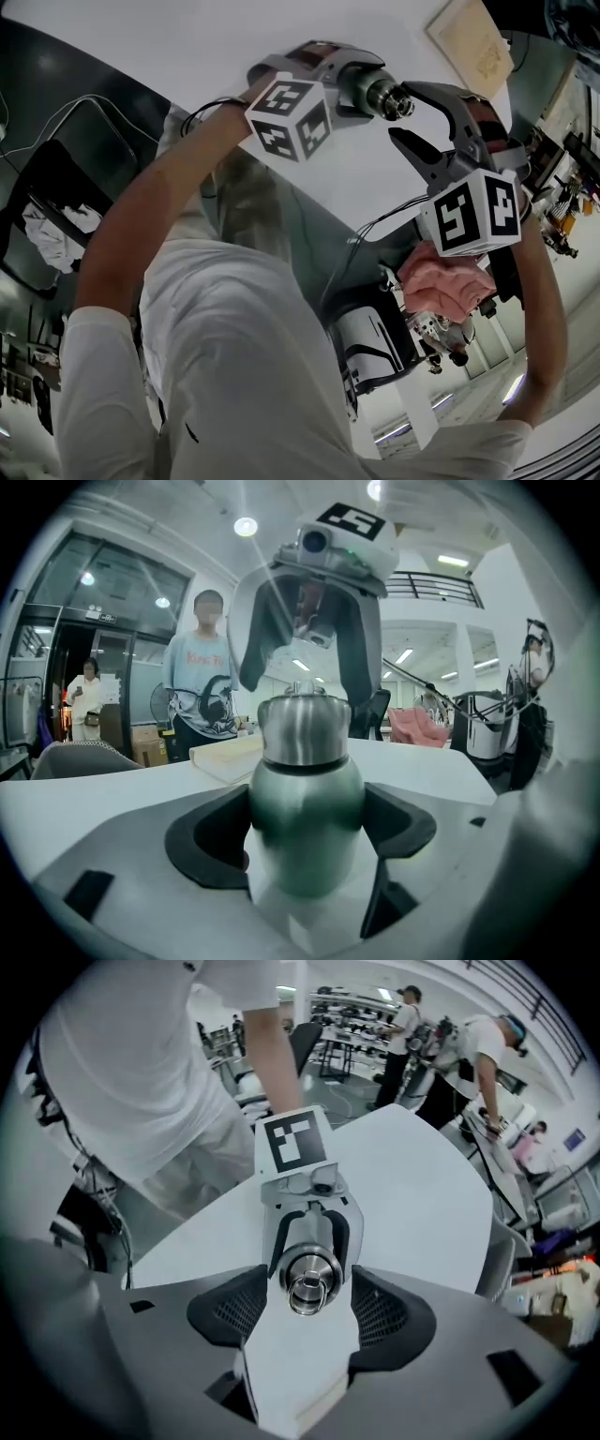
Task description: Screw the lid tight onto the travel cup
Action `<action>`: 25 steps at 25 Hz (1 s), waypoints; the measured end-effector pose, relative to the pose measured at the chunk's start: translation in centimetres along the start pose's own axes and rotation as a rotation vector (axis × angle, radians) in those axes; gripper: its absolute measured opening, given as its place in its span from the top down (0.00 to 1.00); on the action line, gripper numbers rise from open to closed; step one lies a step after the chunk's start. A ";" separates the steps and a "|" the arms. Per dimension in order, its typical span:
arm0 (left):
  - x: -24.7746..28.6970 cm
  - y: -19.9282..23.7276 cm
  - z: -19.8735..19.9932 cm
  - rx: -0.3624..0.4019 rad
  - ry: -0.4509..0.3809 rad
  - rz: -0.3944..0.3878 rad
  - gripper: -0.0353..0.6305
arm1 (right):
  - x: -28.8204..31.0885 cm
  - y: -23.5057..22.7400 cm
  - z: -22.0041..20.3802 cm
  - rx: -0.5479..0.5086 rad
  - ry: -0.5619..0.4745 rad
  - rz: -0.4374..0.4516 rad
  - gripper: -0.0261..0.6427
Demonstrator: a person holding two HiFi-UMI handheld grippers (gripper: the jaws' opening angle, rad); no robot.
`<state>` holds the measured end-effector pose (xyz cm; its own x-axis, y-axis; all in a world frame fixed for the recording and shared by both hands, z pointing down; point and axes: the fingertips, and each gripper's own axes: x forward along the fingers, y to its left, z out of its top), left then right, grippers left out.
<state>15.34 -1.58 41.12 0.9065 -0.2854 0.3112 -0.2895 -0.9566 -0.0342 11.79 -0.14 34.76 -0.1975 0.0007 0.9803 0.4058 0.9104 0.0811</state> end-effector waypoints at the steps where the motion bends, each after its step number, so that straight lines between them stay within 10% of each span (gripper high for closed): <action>1: 0.0 0.0 0.0 -0.001 0.000 0.000 0.41 | 0.3 0.2 0.1 -0.054 0.001 0.023 0.57; 9: 0.1 0.2 0.2 0.001 -0.003 0.007 0.41 | 1.8 0.2 -0.1 -0.282 0.070 0.129 0.62; 16: 0.0 0.0 0.1 -0.002 0.004 0.021 0.41 | 1.9 -0.4 0.1 0.152 0.027 0.099 0.62; 25: 0.1 0.4 0.0 0.002 0.003 0.035 0.41 | 1.8 -1.9 -0.7 0.861 -0.080 -0.143 0.62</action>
<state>15.32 -1.95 41.13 0.8946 -0.3190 0.3129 -0.3209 -0.9460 -0.0471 11.32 -2.13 36.46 -0.2704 -0.1375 0.9529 -0.4358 0.9000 0.0061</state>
